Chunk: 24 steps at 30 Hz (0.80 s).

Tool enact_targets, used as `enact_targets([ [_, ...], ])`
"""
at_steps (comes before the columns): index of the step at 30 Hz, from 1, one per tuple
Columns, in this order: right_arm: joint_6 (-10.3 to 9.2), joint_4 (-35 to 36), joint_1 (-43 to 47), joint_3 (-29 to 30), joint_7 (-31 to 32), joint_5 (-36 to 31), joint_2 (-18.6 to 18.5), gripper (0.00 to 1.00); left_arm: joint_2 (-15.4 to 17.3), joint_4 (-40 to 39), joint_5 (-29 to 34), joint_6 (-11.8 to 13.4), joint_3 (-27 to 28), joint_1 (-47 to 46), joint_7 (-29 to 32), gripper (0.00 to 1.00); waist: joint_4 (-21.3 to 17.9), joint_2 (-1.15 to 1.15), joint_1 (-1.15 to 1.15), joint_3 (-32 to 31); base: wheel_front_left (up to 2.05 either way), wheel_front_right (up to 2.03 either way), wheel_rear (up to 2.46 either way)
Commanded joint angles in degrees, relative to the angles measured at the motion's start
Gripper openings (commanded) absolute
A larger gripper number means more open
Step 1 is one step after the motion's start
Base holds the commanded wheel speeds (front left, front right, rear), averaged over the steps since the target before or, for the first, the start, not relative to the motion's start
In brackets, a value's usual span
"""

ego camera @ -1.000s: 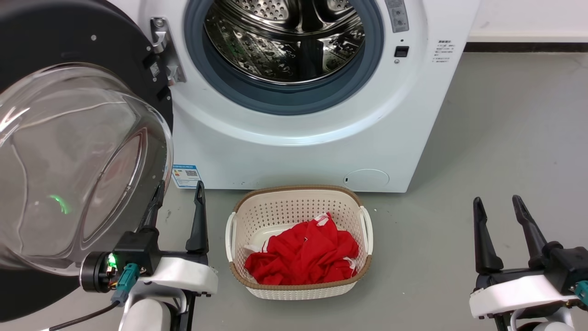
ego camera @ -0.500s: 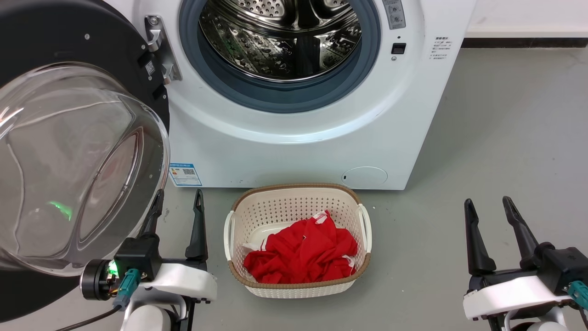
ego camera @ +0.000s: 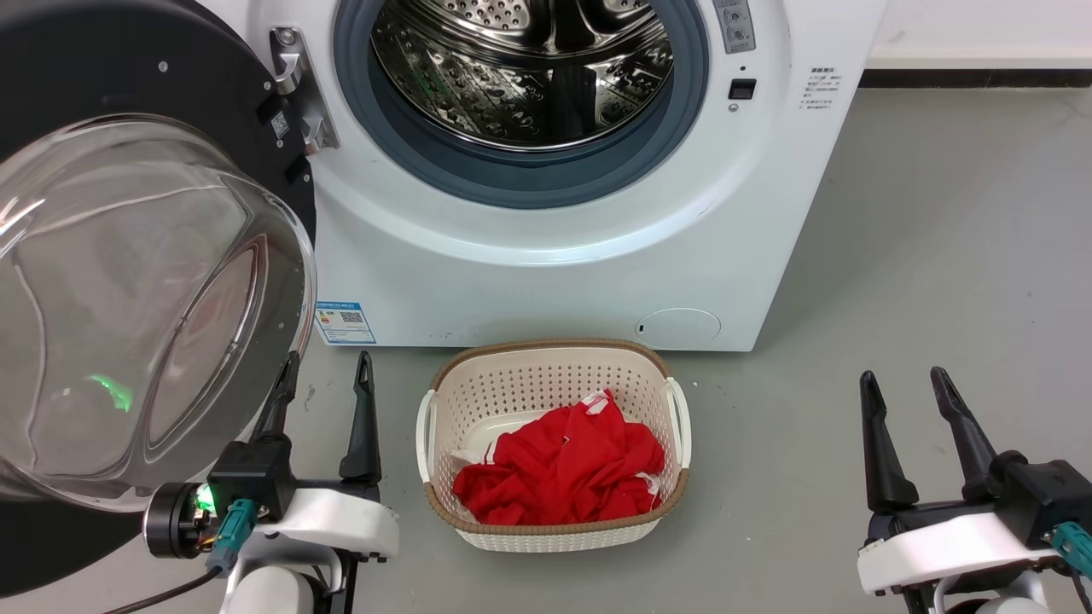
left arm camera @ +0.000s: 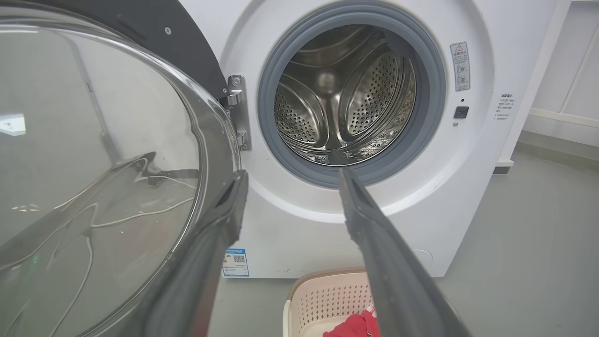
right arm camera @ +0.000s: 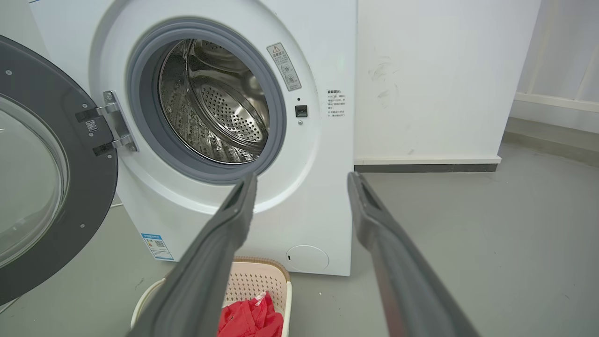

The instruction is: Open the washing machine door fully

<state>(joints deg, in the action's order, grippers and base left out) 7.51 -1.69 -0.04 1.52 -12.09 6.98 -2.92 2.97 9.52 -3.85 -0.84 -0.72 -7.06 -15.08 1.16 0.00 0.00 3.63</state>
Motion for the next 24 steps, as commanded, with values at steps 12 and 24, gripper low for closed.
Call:
enact_targets([
  [12,0.0,-1.92,0.52,-0.3,0.8,5.69,-0.22,0.0,-0.06,2.56,-5.21,-0.53,1.27,0.22,2.06,0.0,-0.08,0.0,0.0,0.1,0.0,0.0,0.0],
  [24,-0.01,-3.85,-0.95,-0.37,3.17,20.68,-1.04,0.0,-0.06,2.38,-20.08,-1.63,1.92,0.7,5.15,0.0,-0.2,0.0,0.0,-0.29,0.0,0.0,0.0],
])
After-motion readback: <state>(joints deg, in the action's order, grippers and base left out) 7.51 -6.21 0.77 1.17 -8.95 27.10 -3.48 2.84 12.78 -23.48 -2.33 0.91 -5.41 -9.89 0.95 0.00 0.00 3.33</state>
